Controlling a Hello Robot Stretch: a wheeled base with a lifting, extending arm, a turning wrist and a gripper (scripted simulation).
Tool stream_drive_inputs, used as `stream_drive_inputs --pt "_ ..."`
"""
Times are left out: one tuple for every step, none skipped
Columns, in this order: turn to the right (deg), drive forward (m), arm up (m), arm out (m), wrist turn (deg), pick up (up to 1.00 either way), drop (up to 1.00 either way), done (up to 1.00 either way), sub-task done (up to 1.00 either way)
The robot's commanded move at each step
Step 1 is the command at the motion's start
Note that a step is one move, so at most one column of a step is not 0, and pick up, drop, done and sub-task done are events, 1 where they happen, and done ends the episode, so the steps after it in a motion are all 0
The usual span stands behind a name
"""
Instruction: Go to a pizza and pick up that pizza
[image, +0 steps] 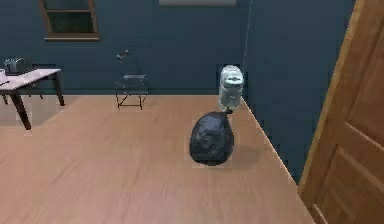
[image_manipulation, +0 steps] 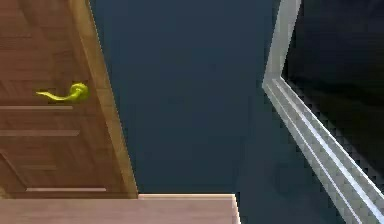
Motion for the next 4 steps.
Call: stream_drive_inputs --pt "0.0 0.25 0.0 0.0 0.0 0.0 0.0 0.0 0.0" --pt "0.0 0.65 0.0 0.0 0.0 0.0 0.0 0.0 0.0" --pt "-45.0 0.0 0.0 0.0 0.0 0.0 0.0 0.0 0.0" --pt "-15.0 0.0 0.0 0.0 0.0 0.0 0.0 0.0 0.0"
